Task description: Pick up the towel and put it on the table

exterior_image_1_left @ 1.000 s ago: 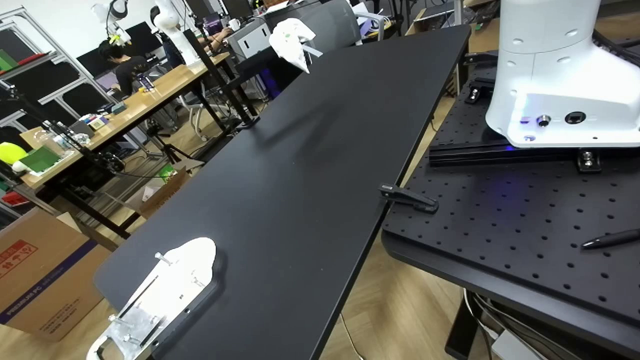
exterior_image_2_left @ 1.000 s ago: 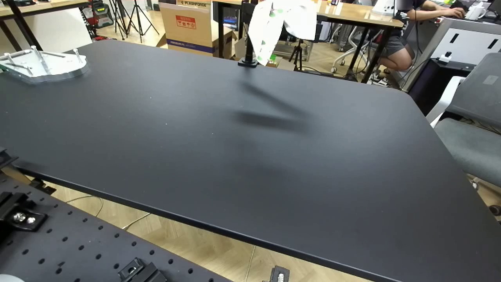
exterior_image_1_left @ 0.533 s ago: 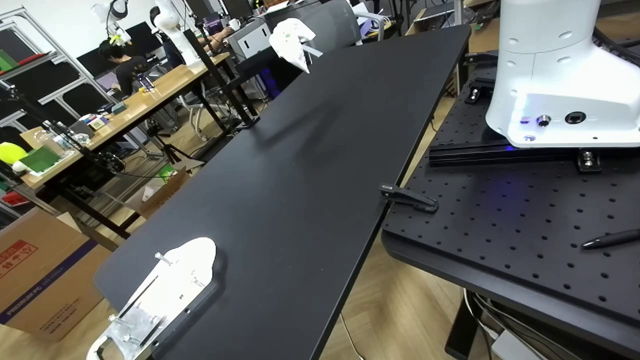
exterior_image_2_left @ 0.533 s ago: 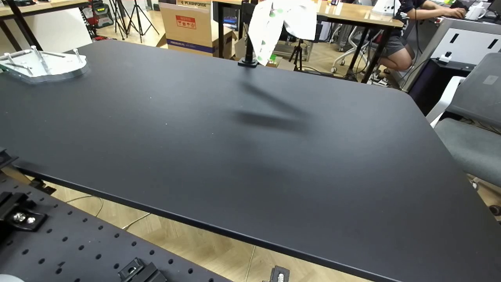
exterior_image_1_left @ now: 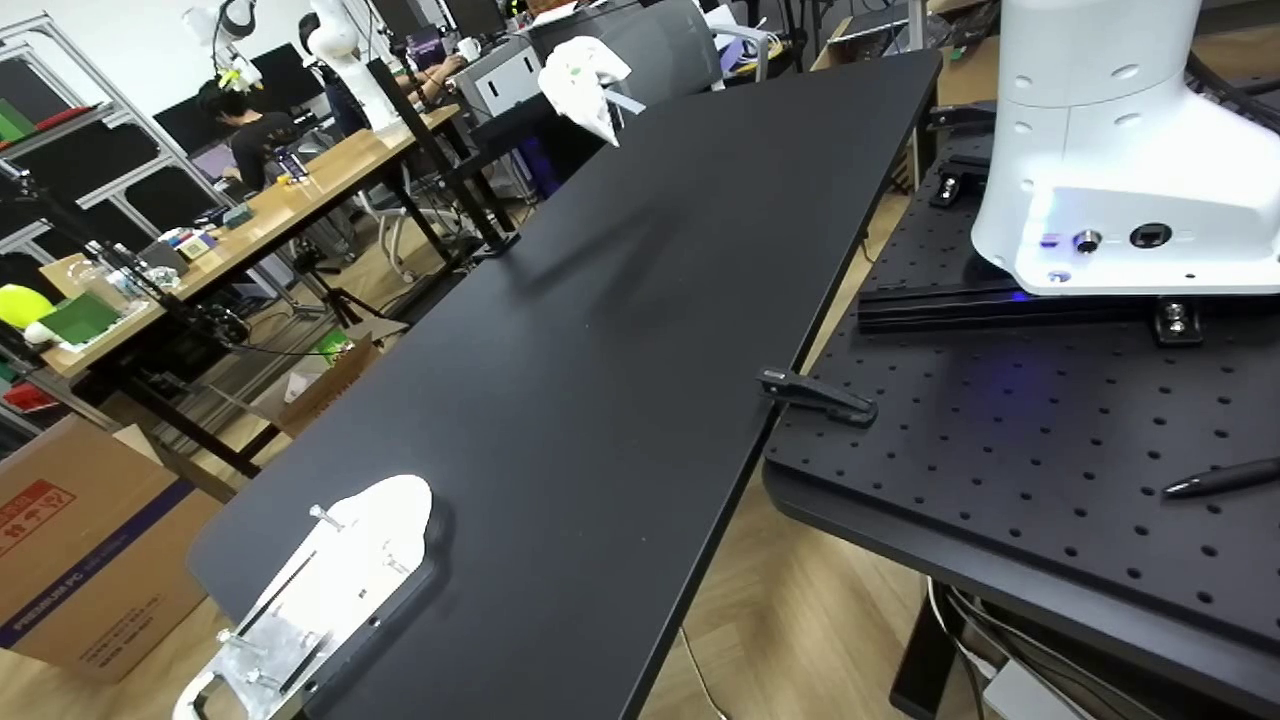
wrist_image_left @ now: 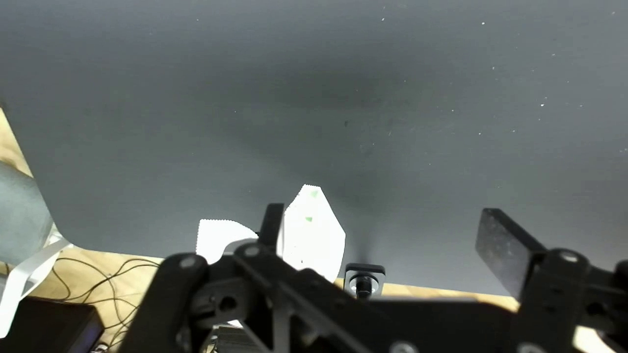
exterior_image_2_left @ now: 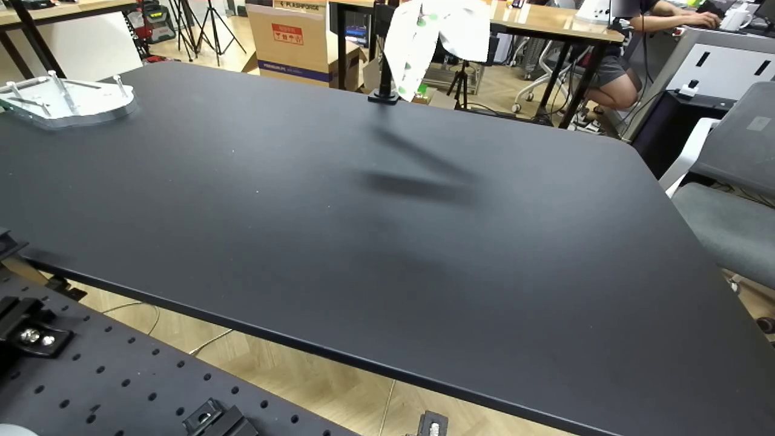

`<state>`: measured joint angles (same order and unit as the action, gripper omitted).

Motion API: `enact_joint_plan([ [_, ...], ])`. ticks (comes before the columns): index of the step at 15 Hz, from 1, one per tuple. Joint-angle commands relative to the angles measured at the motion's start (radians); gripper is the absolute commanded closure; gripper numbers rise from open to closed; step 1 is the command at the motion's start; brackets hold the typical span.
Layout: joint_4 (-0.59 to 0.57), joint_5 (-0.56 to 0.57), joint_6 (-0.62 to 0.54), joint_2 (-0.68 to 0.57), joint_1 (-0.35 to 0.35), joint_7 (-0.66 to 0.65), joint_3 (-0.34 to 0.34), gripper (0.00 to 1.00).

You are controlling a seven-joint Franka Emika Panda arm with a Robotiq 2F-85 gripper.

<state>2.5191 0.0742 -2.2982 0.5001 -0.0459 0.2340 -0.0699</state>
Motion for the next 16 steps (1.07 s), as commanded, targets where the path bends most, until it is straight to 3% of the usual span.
enact_joint_plan([
  [1,-0.032,-0.011,-0.025,-0.044,0.024,0.061,-0.038,0.0],
  [6,-0.108,-0.096,-0.03,-0.129,0.08,0.226,-0.095,0.0],
  [12,-0.069,-0.08,-0.042,-0.111,0.058,0.193,-0.072,0.0],
  [16,-0.142,-0.071,-0.144,-0.224,0.028,0.2,-0.107,0.0],
])
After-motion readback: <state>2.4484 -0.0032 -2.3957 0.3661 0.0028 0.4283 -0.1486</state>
